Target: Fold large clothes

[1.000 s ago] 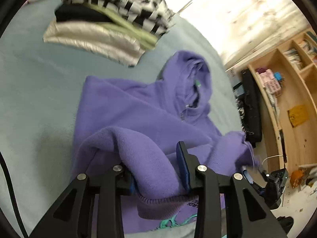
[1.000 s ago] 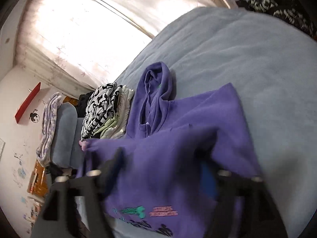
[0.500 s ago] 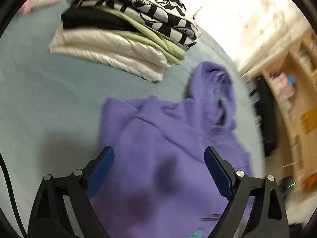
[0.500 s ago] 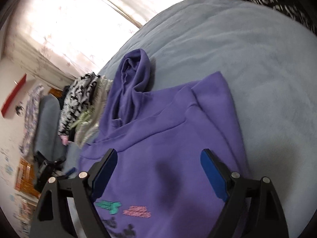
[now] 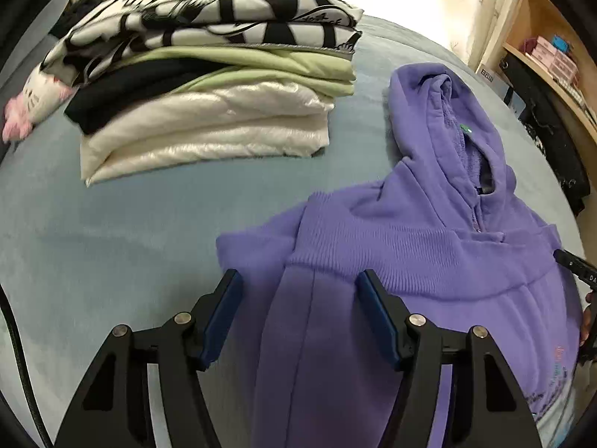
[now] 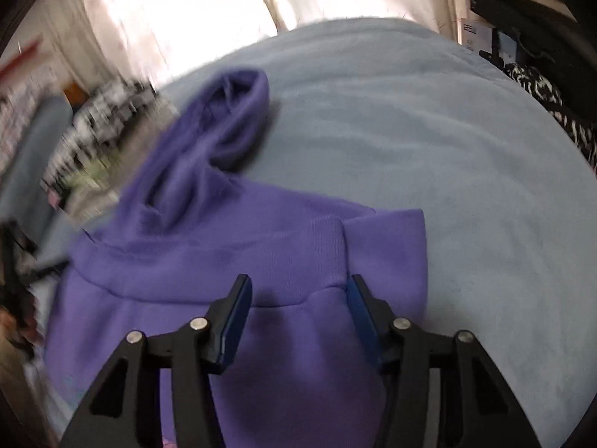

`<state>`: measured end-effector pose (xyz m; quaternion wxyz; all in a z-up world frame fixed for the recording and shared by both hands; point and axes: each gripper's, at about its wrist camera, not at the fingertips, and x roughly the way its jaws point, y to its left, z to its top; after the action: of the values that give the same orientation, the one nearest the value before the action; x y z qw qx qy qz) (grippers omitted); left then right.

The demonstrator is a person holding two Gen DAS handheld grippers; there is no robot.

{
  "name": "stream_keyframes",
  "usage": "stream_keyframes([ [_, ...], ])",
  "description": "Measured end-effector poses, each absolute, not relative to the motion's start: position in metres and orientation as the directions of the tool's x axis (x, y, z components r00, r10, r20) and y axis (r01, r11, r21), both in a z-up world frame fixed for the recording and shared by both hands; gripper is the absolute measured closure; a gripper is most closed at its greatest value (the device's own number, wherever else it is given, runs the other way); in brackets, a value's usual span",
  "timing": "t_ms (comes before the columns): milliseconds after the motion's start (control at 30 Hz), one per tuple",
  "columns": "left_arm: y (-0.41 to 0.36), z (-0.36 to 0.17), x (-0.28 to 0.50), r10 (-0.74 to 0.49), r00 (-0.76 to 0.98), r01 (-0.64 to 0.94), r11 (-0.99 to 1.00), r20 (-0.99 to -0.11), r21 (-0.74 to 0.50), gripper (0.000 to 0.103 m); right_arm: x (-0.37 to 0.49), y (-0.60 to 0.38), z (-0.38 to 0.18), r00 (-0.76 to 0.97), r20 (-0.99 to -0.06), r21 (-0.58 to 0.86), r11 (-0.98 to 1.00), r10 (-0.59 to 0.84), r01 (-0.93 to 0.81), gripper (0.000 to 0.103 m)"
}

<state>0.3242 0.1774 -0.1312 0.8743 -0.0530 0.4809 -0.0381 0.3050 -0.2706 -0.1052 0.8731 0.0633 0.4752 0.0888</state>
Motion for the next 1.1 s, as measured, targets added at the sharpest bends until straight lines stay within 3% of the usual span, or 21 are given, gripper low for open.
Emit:
stream_keyframes([
  [67, 0.171, -0.133, 0.327, -0.094, 0.543, 0.03, 0.995, -0.835, -0.093, 0.045, 0.309, -0.267, -0.112, 0.517, -0.831, 0.168, 0.978, 0.207, -0.121, 0.053],
  [100, 0.168, -0.134, 0.328, -0.093, 0.544, 0.044, 0.996, -0.834, -0.083, 0.052, 0.309, -0.265, -0.113, 0.519, -0.831, 0.153, 0.98, 0.199, -0.13, 0.06],
  [133, 0.164, -0.135, 0.329, -0.1, 0.54, 0.061, 0.995, -0.836, -0.079, 0.075, 0.308, -0.262, -0.114, 0.522, -0.832, 0.133, 0.981, 0.187, -0.139, 0.072],
  [167, 0.159, -0.137, 0.329, -0.094, 0.531, 0.072, 0.995, -0.842, -0.066, 0.088, 0.307, -0.259, -0.114, 0.528, -0.832, 0.11, 0.983, 0.171, -0.145, 0.081],
  [233, 0.148, -0.134, 0.326, -0.027, 0.558, 0.07, 0.997, -0.829, 0.014, 0.093, 0.301, -0.256, -0.111, 0.554, -0.82, 0.073, 0.985, 0.147, -0.154, 0.092],
  [333, 0.138, -0.121, 0.316, 0.039, 0.623, 0.044, 0.995, -0.781, 0.086, 0.094, 0.292, -0.26, -0.097, 0.618, -0.777, 0.059, 0.991, 0.121, -0.121, 0.094],
  [467, 0.142, -0.094, 0.307, 0.068, 0.7, -0.028, 0.997, -0.711, 0.069, 0.094, 0.28, -0.277, -0.059, 0.739, -0.66, 0.142, 0.988, 0.133, -0.051, 0.094],
  [567, 0.141, -0.088, 0.313, 0.114, 0.723, -0.088, 0.993, -0.681, 0.073, 0.094, 0.287, -0.277, -0.046, 0.774, -0.624, 0.134, 0.991, 0.105, -0.027, 0.094],
  [833, 0.14, -0.156, 0.343, 0.193, 0.642, -0.188, 0.978, -0.742, 0.092, 0.094, 0.331, -0.268, -0.115, 0.648, -0.761, 0.083, 0.993, 0.007, 0.086, 0.094],
  [1100, 0.16, -0.165, 0.338, 0.088, 0.674, -0.19, 0.98, -0.734, -0.057, 0.091, 0.323, -0.275, -0.125, 0.67, -0.742, 0.116, 0.989, 0.022, 0.097, 0.094],
])
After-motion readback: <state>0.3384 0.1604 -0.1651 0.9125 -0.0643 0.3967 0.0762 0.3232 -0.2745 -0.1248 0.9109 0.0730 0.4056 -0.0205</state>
